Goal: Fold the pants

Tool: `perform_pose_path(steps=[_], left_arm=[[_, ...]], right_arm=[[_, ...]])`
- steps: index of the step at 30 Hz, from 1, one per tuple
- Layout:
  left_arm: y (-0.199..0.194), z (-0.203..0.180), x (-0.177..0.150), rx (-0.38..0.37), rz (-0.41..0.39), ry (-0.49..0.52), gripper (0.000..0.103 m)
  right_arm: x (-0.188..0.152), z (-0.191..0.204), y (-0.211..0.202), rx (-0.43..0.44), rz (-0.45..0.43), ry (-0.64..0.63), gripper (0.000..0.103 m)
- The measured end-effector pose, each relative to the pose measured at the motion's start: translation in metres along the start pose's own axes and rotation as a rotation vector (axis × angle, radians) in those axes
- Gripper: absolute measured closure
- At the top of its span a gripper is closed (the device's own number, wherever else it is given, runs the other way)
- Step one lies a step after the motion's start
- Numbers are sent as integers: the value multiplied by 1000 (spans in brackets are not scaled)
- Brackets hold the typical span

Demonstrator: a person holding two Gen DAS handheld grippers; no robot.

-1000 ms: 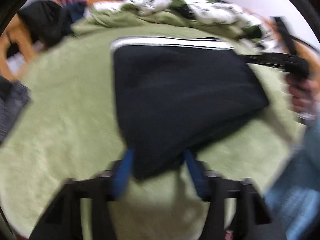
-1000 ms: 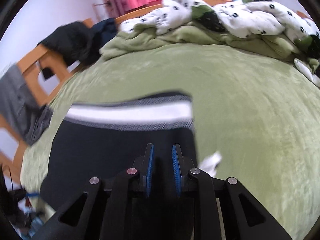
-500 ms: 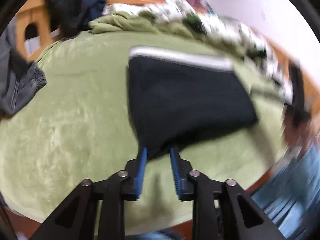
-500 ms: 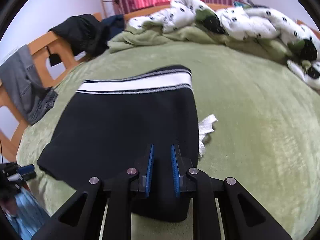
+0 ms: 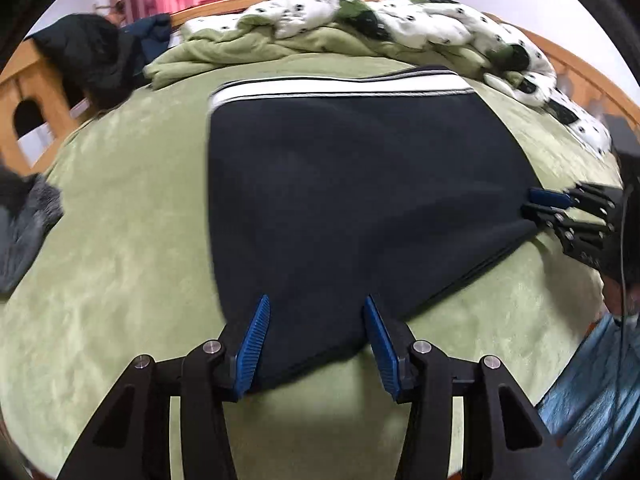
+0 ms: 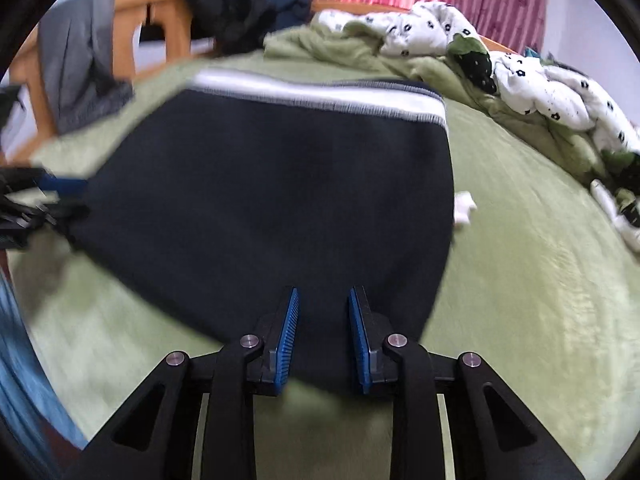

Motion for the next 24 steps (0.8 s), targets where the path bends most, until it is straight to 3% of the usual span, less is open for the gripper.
perform_pose_path(steps=[3,6,8,11,13,15,16,17,19,22,24], left_arm=[[-11,15,20,-33,-10,-92,56],[-6,26,61,-53,-59,-156,52],[13,26,88,-58,-62,-165,52],[56,20,136,-87,-62,-198,52],[88,16,153,-19,-40,-183,52],[121,16,156,24,57,-181,47],[133,18,153,-22,109,-208,47],[133,21,151,-45,110,-229,46],[128,27,140,-44,121,-239,46],[106,23,105,-12,140,-232,46],[90,18,83,-2,134,-227,46]], right_arm=[[-1,6,-13,-13,4,-34,78],[21,-2,-35,39,-109,-16,74],[53,-15,-39,18,-187,-13,64],[98,-37,-17,-32,-215,-26,63],[121,-52,2,-51,-232,-10,63],[135,-74,31,-83,-221,31,65],[135,-90,56,-105,-147,78,67],[135,-103,69,-90,-117,131,67],[134,-108,66,-58,-146,164,66],[128,-99,51,-94,-145,154,66],[115,-86,37,-73,-125,174,66]])
Point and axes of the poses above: each gripper's, at about its wrist camera, not at the fingertips, and y roughly the way its jaws point, z to its left, x to its top, the point moved 4 cm from there along y, roughly the way its jaws point, and after that the axes turned 15 degrees about x, right-handed, at the moved point
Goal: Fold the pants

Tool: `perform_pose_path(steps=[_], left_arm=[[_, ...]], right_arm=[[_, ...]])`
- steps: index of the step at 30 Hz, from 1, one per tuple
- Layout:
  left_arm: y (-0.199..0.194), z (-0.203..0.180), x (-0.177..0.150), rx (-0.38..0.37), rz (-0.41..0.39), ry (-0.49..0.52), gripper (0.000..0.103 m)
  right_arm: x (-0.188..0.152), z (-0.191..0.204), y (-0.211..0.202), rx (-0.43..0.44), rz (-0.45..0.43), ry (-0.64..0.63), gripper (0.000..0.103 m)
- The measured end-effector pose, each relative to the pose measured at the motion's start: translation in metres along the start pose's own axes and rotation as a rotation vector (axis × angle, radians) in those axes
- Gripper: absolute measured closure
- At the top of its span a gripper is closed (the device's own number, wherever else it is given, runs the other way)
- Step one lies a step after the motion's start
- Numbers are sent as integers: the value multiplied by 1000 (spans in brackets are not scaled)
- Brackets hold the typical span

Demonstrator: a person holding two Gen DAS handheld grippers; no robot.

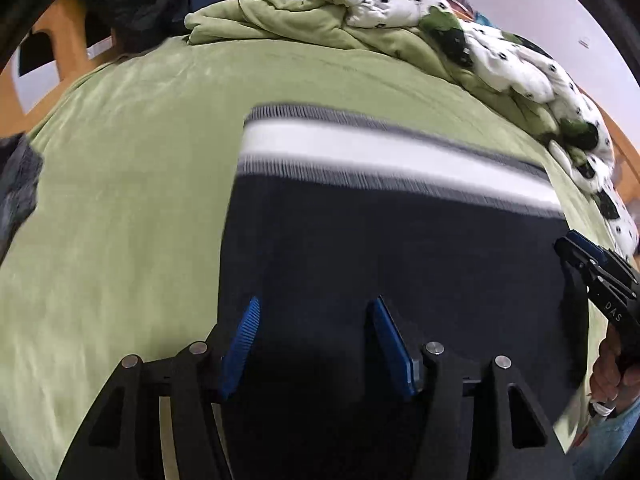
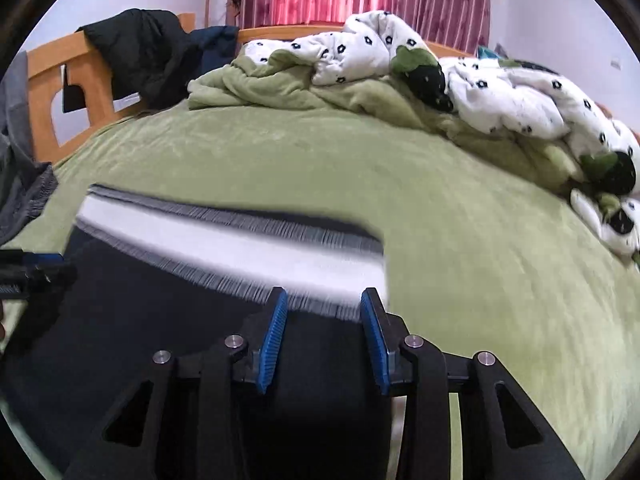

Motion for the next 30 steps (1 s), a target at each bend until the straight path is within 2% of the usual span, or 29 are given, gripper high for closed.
perform_pose_path(steps=[1,4,5,7,8,9,11,13,16,19,22,25,26,27,28,30], left_arm=[[-6,2,-10,7,1,-9,46],[-35,4,-39,15,-16,-8,46],[-48,7,-49,44,-36,-4,45],[-62,14,-61,68,-8,-14,43],[-68,21,-74,54,55,-42,43],[-73,25,-79,28,82,-63,43],[-92,34,-90,-11,83,-110,43],[-111,38,-91,-2,74,-136,43],[-154,27,-85,2,-5,-109,43],[-185,15,-81,73,-88,-60,41],[-211,7,-80,122,-142,-50,41],[-227,1,-74,135,-166,-47,36],[-233,1,-73,152,-182,-44,34],[-238,1,-72,159,-196,-43,33],[-242,1,-72,158,-201,-43,32],[-251,-3,-76,150,-202,-41,27]], right_arm=[[-12,9,-9,17,25,-6,66],[-52,32,-39,-28,38,-36,66],[-66,39,-47,-17,59,-37,66],[-86,44,-61,-2,94,-7,66],[-100,45,-71,2,103,19,66],[-112,45,-77,7,115,43,66],[-132,42,-96,-3,119,92,67],[-134,41,-125,-57,53,110,67],[-124,45,-160,-36,0,148,60],[-112,49,-195,-37,-37,188,57],[-102,51,-215,-48,-50,218,57],[-94,55,-229,-82,-29,214,57],[-91,57,-234,-86,-29,201,55],[-90,58,-239,-90,-34,198,42],[-90,59,-244,-95,-44,200,24],[-90,61,-257,-72,-93,207,15]])
Point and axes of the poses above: each gripper's, at about its wrist camera, not at the fingertips, and y roughly the way its jaws point, z to its left, x to its top, the point moved 4 cm from there along y, roughly the way its jaws point, and after that the axes turned 15 degrees about x, right-handed, at the moved point
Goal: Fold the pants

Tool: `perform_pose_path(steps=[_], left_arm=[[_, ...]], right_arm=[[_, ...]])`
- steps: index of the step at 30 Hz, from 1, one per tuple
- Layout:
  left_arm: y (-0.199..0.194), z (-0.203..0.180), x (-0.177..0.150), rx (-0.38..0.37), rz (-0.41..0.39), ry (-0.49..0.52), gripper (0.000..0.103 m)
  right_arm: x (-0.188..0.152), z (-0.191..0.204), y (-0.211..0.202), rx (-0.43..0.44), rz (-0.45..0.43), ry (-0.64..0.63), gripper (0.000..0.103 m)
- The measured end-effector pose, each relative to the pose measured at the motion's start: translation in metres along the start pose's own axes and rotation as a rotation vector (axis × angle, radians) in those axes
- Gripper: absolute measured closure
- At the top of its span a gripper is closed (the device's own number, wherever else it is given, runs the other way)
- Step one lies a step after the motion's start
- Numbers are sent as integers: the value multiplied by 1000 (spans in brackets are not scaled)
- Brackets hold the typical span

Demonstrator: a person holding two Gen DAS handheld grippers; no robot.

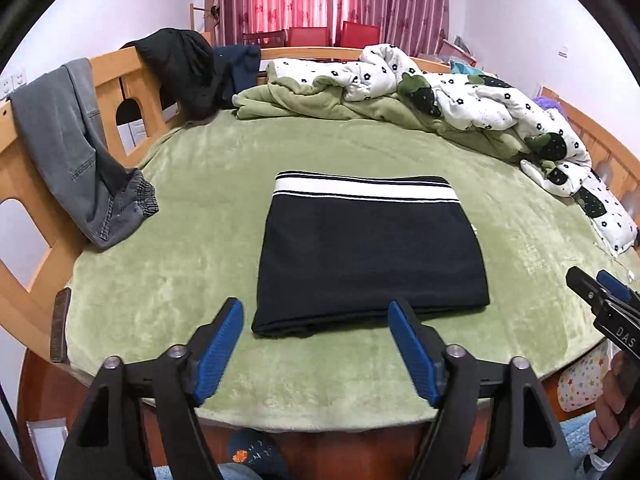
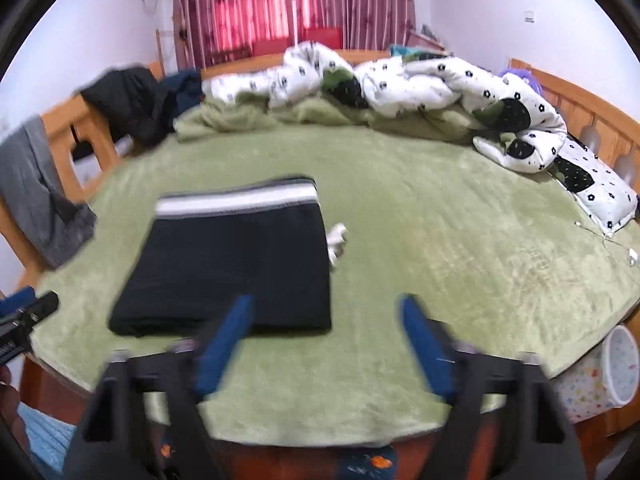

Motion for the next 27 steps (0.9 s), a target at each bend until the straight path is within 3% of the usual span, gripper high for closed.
perform_pose_path(steps=[4,8,17,27], left_arm=[[-7,-5,-5,7,-11,10,27],[-5,-10,-10,-25,15,14,27],[0,-7,-13,0,25,-13,27],[1,-3,-12,-12,30,-24,26]], right_arm=[[-2,3,-7,-10,-3,0,10],[-4,6,-4,-8,24,-7,10],[-11,13,1,0,54,-29,10],[-10,9,-2,-5,33,-12,10]])
Point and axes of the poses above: each gripper's, at about its wrist camera, not at the fingertips, and y roughly the way its jaws point, z to its left, x to its top, the point moved 4 cm from there along y, roughly the way its jaws point, and after that the axes turned 15 degrees about x, right-handed, at the moved point
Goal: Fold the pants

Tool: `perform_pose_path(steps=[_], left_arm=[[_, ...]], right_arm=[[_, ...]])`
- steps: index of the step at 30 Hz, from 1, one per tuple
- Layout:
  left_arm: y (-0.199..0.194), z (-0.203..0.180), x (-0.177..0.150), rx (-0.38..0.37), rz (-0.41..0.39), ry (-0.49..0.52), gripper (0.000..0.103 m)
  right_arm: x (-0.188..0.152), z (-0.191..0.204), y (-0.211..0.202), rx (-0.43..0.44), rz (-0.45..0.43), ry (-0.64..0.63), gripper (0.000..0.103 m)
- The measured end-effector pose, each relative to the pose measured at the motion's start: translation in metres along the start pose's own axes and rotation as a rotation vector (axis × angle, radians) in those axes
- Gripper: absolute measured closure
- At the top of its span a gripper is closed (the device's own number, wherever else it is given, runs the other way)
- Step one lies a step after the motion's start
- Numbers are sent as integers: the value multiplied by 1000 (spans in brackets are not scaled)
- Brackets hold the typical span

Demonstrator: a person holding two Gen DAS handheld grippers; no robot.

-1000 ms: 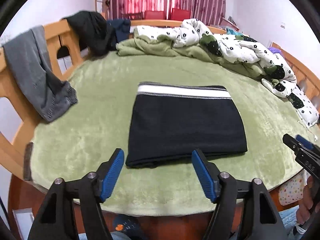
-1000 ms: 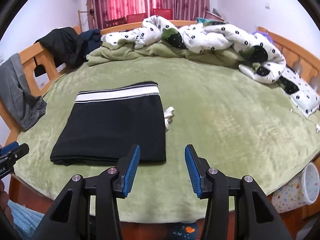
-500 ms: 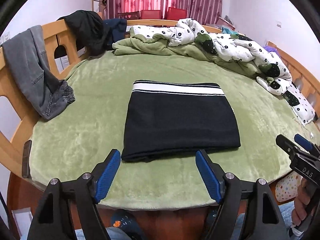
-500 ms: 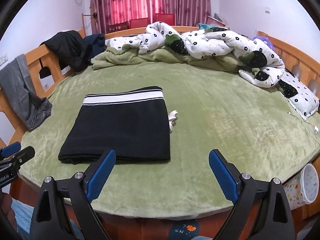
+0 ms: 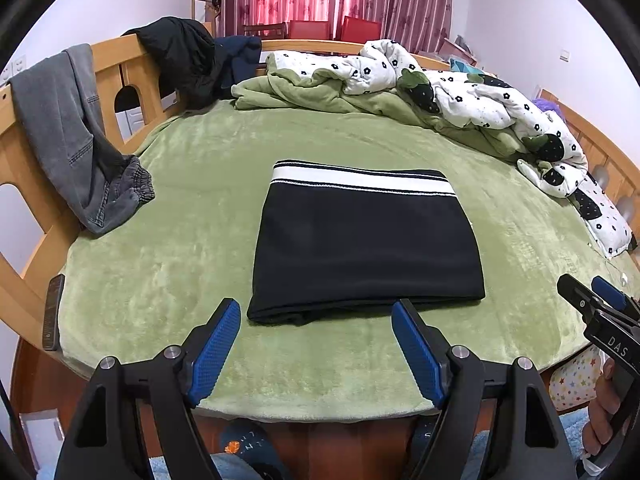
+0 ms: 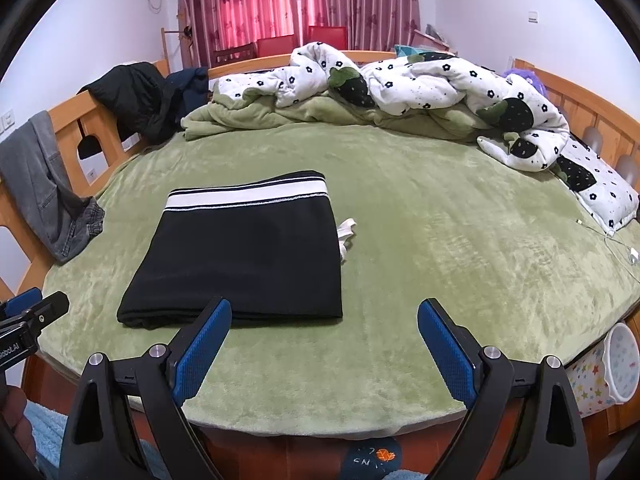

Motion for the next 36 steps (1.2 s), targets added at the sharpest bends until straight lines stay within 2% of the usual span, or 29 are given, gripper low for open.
perform_pose_path(steps=[36], left_arm=[[-4,-3,-4,5,-5,-6,25]], right_arm=[[-2,0,4,5,4,27,10]])
Point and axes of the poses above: each gripper's, at about its wrist camera, not at the fingertips, and y roughly the way its jaws point, z to its left, x to its top, the point moved 4 cm from there along y, roughly the way its jaws point, and after that the axes turned 15 degrees about x, right-handed, at the moved point
